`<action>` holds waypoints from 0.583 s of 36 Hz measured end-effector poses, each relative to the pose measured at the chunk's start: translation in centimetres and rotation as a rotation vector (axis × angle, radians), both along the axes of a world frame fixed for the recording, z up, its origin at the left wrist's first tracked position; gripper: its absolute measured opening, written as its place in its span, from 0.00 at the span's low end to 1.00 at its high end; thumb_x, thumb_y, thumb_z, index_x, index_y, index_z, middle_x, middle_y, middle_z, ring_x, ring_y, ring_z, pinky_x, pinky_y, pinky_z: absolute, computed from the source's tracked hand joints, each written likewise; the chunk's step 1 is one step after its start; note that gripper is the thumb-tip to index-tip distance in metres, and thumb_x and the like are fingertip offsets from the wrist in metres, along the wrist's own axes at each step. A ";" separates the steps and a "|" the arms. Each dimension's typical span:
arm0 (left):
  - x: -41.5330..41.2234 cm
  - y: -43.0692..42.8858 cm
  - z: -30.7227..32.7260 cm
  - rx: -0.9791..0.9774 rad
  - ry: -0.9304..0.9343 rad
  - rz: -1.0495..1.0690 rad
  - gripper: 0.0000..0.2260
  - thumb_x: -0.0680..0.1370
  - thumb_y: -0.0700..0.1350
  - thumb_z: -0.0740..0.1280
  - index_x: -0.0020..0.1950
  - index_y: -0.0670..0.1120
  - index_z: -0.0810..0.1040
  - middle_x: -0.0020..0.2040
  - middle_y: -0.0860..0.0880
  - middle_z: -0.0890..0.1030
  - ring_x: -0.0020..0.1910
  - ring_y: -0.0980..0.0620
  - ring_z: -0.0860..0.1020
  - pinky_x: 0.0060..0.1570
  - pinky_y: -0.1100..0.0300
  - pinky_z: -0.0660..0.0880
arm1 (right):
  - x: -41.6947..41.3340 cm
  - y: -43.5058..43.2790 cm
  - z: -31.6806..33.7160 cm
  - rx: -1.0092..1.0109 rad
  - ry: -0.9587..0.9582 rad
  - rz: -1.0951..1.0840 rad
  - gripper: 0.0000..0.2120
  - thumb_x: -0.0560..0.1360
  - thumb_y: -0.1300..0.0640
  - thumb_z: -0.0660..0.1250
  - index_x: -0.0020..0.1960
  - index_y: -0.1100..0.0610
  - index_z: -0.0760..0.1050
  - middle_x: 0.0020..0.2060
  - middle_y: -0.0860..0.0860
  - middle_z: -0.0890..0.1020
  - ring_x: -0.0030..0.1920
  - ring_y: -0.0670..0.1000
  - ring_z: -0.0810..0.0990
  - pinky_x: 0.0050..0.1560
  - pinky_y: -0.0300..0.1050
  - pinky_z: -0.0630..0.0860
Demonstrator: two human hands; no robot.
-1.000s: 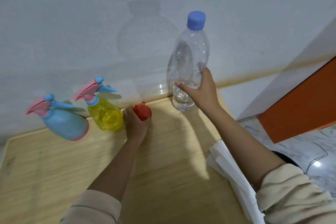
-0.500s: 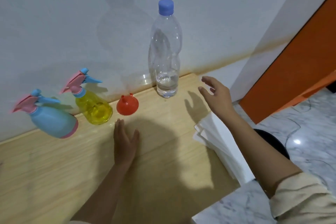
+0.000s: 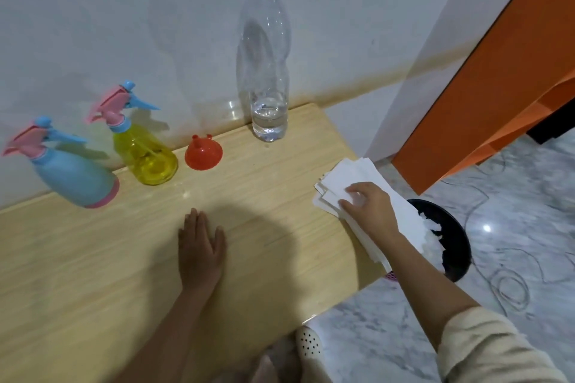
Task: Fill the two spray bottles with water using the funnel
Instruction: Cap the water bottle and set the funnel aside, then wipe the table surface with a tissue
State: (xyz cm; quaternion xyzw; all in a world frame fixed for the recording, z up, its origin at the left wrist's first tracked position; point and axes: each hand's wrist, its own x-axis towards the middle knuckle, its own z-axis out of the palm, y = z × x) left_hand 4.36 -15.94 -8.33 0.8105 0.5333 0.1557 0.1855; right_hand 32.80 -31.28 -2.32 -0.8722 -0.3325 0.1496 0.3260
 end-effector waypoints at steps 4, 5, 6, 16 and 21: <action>0.0 -0.3 -0.2 0.016 0.010 0.009 0.28 0.77 0.52 0.54 0.71 0.34 0.66 0.74 0.38 0.64 0.74 0.41 0.60 0.73 0.48 0.53 | -0.2 0.2 0.0 -0.006 -0.007 0.016 0.15 0.68 0.54 0.75 0.52 0.58 0.80 0.54 0.51 0.80 0.57 0.50 0.76 0.54 0.38 0.67; 0.0 -0.4 -0.2 0.019 0.013 0.013 0.28 0.77 0.51 0.54 0.71 0.34 0.66 0.74 0.38 0.64 0.74 0.41 0.60 0.73 0.48 0.53 | -0.3 0.2 -0.1 -0.007 -0.009 0.016 0.14 0.68 0.54 0.75 0.52 0.58 0.80 0.54 0.51 0.80 0.57 0.50 0.76 0.54 0.38 0.67; 0.0 -0.5 -0.2 0.021 0.019 0.018 0.28 0.78 0.51 0.54 0.71 0.34 0.65 0.74 0.38 0.64 0.74 0.41 0.60 0.73 0.48 0.53 | -0.3 0.1 -0.2 -0.007 -0.013 0.013 0.13 0.69 0.54 0.74 0.52 0.58 0.80 0.54 0.51 0.80 0.57 0.50 0.76 0.54 0.38 0.67; 0.2 -0.7 0.0 0.004 0.035 0.023 0.29 0.78 0.53 0.52 0.73 0.37 0.63 0.76 0.41 0.61 0.76 0.45 0.57 0.75 0.50 0.50 | -0.6 0.4 -0.6 0.099 0.074 -0.112 0.07 0.74 0.55 0.69 0.46 0.58 0.82 0.54 0.52 0.81 0.57 0.51 0.77 0.53 0.40 0.69; 0.2 -0.8 0.0 0.011 0.026 0.033 0.28 0.78 0.53 0.52 0.72 0.36 0.64 0.75 0.40 0.63 0.75 0.44 0.59 0.74 0.49 0.52 | -0.8 0.3 -0.6 0.158 0.158 -0.166 0.07 0.74 0.56 0.68 0.48 0.59 0.82 0.55 0.52 0.81 0.56 0.50 0.78 0.55 0.38 0.69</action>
